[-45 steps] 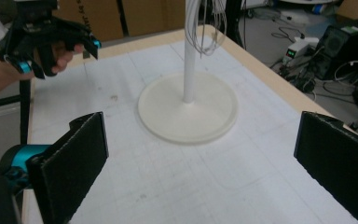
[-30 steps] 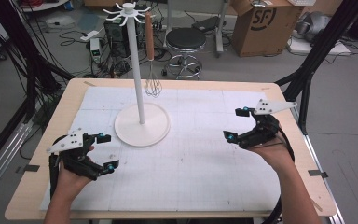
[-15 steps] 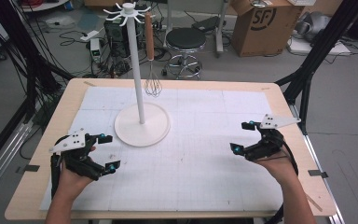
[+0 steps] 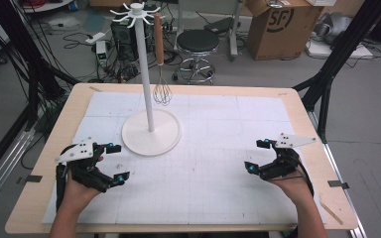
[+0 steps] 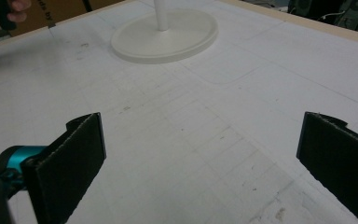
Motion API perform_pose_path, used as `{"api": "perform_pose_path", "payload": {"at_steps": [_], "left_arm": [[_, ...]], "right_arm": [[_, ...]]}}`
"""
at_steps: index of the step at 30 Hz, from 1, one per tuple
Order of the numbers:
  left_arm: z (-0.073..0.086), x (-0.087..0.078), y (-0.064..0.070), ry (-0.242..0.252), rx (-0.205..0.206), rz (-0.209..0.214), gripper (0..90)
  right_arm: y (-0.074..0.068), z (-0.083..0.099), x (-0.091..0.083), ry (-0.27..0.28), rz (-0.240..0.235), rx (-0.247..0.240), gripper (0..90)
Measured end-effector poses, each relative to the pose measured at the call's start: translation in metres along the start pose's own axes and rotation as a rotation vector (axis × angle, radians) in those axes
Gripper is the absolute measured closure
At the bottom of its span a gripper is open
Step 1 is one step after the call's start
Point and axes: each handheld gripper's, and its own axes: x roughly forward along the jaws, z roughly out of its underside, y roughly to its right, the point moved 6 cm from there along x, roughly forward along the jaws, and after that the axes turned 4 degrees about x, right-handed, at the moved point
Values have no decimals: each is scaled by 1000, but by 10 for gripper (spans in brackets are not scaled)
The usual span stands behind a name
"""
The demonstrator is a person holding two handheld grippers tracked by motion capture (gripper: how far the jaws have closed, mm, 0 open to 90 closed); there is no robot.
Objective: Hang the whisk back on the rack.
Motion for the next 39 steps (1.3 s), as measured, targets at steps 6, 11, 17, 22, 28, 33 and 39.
{"api": "perform_pose_path", "payload": {"at_steps": [6,11,17,22,28,33,39], "left_arm": [[2,5,1,-14,1,5,18],[2,6,2,-15,3,8,18],[1,5,3,-12,3,10,18],[1,5,2,-10,3,5,18],[2,7,3,-18,3,8,18],[3,7,3,-24,2,10,18],[4,7,2,-23,-2,7,18]], "right_arm": [[-1,0,4,-10,-3,-7,5],[-1,2,5,-16,-1,-6,5],[-1,3,7,-23,0,-5,5],[-2,3,8,-21,-5,-10,5],[-2,2,6,-11,-6,1,5],[-2,3,8,-14,-9,-2,5],[-2,3,10,-20,-14,1,5]]}}
